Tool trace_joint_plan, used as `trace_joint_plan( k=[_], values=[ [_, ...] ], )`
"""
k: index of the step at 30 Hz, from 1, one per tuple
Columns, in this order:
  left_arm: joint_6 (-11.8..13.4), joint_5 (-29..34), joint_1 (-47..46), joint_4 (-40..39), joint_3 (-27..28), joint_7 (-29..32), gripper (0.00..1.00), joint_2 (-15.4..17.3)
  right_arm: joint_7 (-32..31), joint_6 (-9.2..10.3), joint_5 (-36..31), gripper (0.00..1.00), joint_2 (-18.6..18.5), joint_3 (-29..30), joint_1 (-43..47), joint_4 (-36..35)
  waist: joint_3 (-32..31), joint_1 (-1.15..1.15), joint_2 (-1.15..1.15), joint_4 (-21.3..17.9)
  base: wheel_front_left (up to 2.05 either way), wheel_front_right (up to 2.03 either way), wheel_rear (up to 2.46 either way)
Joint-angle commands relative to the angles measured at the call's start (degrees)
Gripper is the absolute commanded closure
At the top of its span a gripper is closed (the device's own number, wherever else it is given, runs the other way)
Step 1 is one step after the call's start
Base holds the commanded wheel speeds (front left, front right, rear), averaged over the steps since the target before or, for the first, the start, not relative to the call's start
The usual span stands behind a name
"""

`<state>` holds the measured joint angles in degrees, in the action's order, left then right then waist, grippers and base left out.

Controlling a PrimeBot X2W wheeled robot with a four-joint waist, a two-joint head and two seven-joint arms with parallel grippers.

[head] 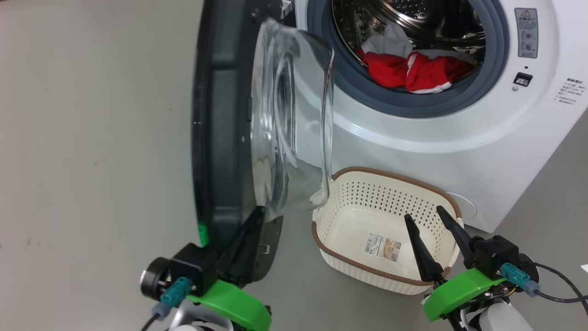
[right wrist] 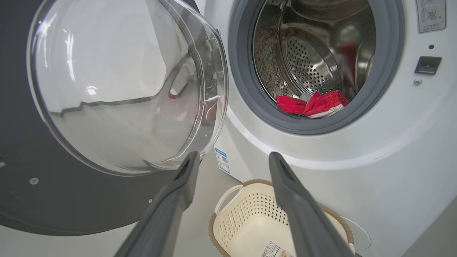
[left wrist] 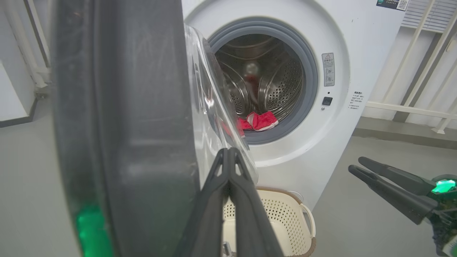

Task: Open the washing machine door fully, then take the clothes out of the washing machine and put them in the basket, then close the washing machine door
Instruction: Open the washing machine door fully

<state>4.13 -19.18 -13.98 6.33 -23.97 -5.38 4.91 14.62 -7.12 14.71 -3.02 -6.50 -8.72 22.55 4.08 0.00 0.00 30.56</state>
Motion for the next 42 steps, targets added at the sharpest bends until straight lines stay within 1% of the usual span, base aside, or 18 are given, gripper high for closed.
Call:
trace_joint_plan(
  k=[1,10,14,18,20,21,23,25,33,42],
  values=[
    [1.3,-0.3,-0.6,-1.3,3.5,-0.2,1.00,1.8,0.4,-0.36,0.6,0.00,0.0,-1.8,-2.5,-1.1,0.3,0.00,0.00,0.2,0.00,0.00,0.00],
    [5.5,-0.7,0.6,-2.0,8.0,-0.2,1.00,4.1,0.4,-0.36,1.0,0.00,-1.0,-3.2,-3.4,-0.9,1.4,0.00,0.00,0.4,0.00,0.00,0.00],
    [6.8,-1.3,0.7,-1.9,10.1,-0.4,1.00,5.0,0.4,-0.36,1.0,0.00,-1.3,-3.4,-3.4,-0.9,2.0,0.00,0.00,0.5,0.00,0.00,0.00],
    [7.9,-1.6,0.1,-0.9,12.0,-1.0,1.00,5.9,0.4,-0.36,1.0,0.00,-1.8,-3.5,-3.4,-0.9,2.7,0.00,0.00,0.5,0.00,0.00,0.00],
    [8.9,-1.3,-0.3,-0.3,13.0,-1.7,1.00,6.3,0.4,-0.36,0.9,0.00,-2.0,-3.6,-3.4,-1.0,3.0,0.00,0.00,0.5,0.00,0.00,0.00],
    [8.9,-1.3,-0.3,-0.3,13.0,-1.7,1.00,6.3,0.4,-0.36,0.9,0.00,-2.0,-3.6,-3.4,-1.0,3.0,0.00,0.00,0.5,0.00,0.00,0.00],
    [10.0,-0.8,-0.6,0.7,13.9,-2.5,1.00,6.8,0.4,-0.36,0.8,0.00,-2.2,-3.6,-3.3,-1.0,3.2,0.00,0.00,0.5,0.00,0.00,0.00],
    [10.5,-1.0,-0.9,1.7,14.7,-3.2,1.00,6.9,0.4,-0.36,0.9,0.00,-2.3,-3.3,-3.3,-0.8,3.4,0.00,0.00,0.5,0.00,0.00,0.00],
    [10.7,-2.3,-3.2,6.7,17.1,-5.9,1.00,7.4,0.4,-0.36,0.5,0.00,-2.9,-2.7,-3.3,-1.0,4.3,0.00,0.00,0.4,0.00,0.00,0.00],
    [10.6,-4.2,-8.2,13.2,20.8,-8.4,1.00,8.2,0.4,-0.36,0.3,0.00,-3.7,-3.1,-3.3,-0.9,5.0,0.00,0.00,0.3,0.00,0.00,0.00]
  ],
)
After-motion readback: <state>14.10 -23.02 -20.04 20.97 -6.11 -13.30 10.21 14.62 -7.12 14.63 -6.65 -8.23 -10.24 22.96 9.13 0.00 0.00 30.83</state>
